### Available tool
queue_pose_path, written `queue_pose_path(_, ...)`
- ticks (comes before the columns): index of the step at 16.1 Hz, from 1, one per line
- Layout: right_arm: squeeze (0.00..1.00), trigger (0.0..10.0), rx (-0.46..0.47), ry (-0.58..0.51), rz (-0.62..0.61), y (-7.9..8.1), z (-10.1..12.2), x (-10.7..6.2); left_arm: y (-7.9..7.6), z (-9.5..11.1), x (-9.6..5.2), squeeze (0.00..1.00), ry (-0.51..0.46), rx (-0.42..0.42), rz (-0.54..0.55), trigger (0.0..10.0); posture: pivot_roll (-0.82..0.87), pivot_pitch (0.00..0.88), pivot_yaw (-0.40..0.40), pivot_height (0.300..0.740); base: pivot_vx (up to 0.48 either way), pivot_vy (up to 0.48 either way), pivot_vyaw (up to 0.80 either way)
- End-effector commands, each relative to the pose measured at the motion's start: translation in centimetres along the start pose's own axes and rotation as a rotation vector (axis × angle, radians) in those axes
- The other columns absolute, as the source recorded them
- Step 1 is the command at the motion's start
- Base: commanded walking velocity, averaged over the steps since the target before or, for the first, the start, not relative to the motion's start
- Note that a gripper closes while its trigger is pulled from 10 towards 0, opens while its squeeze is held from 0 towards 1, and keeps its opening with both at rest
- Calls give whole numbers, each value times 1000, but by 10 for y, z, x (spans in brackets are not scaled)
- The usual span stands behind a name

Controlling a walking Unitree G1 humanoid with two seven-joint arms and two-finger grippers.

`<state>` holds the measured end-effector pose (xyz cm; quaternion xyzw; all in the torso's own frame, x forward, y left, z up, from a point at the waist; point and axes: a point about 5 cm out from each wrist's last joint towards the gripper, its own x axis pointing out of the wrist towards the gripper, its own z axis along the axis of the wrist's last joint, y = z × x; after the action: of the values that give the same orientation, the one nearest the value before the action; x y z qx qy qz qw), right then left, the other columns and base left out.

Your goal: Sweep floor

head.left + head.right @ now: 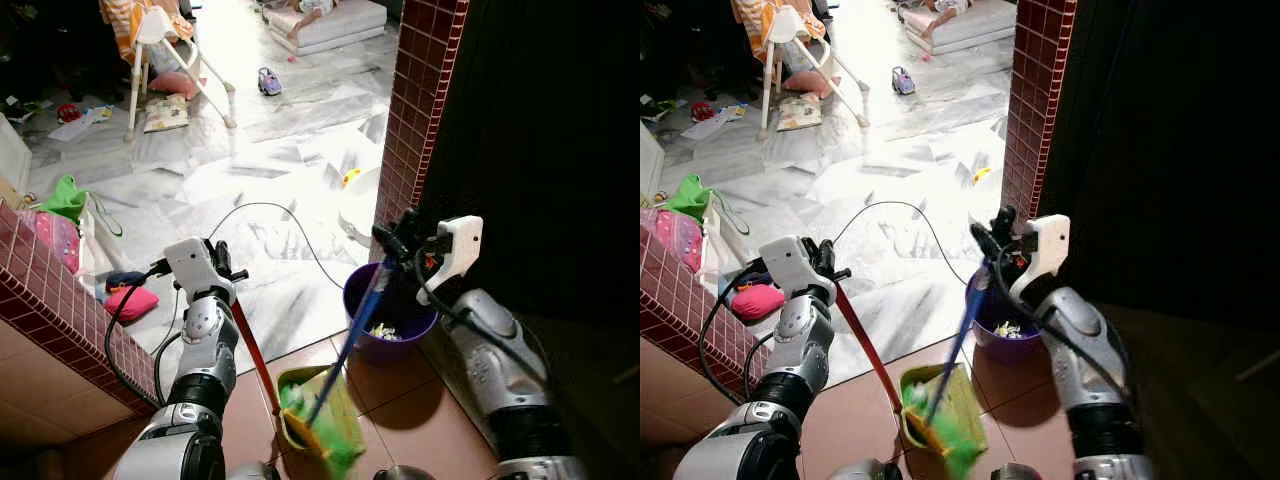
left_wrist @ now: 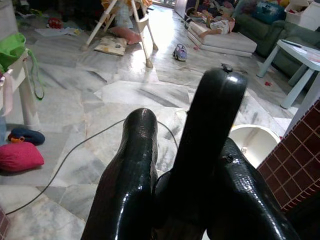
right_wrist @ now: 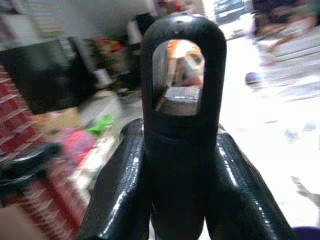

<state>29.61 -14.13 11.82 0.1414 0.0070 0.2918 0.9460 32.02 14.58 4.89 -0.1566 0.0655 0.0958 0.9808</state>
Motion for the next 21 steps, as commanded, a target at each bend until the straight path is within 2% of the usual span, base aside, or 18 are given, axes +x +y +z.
queue_pose_path(1,0,10000,52,-23,76,6,8,3,-3,-27,-10,0,140,-71,12,10000,-167,0,40,740,0,0,0)
queue_pose_path(3,0,10000,34,-11,106,3,15,1,-2,-28,-9,0,142,-68,7,10000,-167,0,41,740,0,0,0)
queue_pose_path(7,0,10000,-273,-67,93,1,39,4,-3,-27,-8,0,136,-66,3,10000,-174,0,45,740,0,0,0)
queue_pose_path(9,0,10000,-295,-85,58,5,37,3,-1,-18,-5,0,91,-61,21,10000,-179,0,45,740,0,0,0)
queue_pose_path(10,0,10000,-290,-70,53,9,26,1,-2,-9,-2,0,48,-42,24,10000,-175,0,43,740,0,0,0)
queue_pose_path(13,0,10000,-276,-81,55,19,17,1,0,-5,0,0,24,-30,26,10000,-170,0,43,740,0,0,0)
queue_pose_path(15,0,10000,-281,-136,9,17,26,5,4,-5,-1,0,19,0,34,10000,-170,0,43,740,0,0,0)
queue_pose_path(16,0,10000,-179,-107,104,24,29,8,6,-7,-1,0,29,-12,44,10000,-177,0,44,740,0,0,0)
queue_pose_path(20,0,10000,-208,-129,188,29,58,12,7,-7,-1,0,27,4,65,10000,-186,0,43,740,0,0,0)
queue_pose_path(21,0,10000,-200,-108,255,36,60,9,6,-7,-1,0,28,5,64,10000,-185,0,42,740,0,0,0)
